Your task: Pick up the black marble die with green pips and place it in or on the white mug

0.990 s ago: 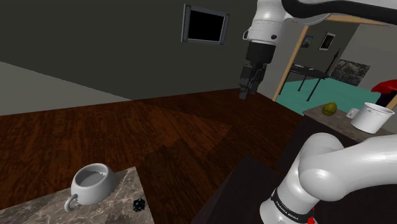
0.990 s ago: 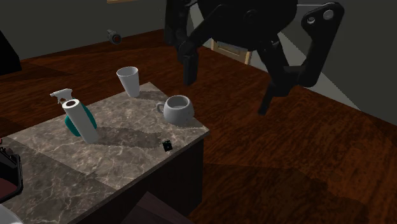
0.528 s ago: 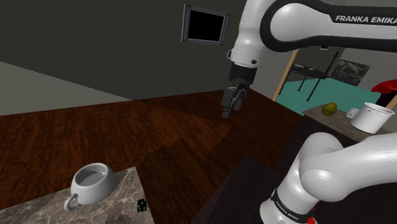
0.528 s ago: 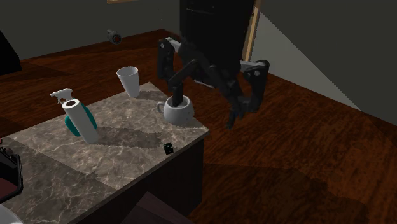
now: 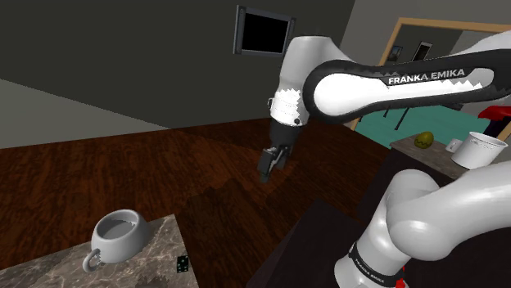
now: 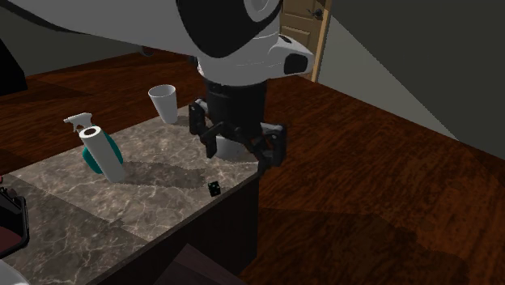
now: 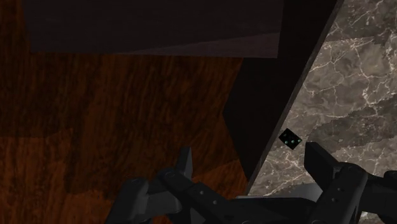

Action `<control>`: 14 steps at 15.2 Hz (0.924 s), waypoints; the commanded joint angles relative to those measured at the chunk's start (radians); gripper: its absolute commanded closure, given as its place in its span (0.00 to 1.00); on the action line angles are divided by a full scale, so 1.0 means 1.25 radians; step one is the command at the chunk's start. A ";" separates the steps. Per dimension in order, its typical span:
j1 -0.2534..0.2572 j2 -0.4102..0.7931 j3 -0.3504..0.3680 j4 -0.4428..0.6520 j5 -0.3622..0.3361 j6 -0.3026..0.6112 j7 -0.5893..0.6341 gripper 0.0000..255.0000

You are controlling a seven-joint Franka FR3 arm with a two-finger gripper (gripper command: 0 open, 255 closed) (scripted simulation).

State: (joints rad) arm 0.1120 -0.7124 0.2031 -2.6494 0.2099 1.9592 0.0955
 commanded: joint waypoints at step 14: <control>0.003 0.448 0.194 0.003 -0.046 0.523 0.134 0.00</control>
State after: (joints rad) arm 0.1202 -0.2026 0.4246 -2.6534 0.1764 2.5634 0.2335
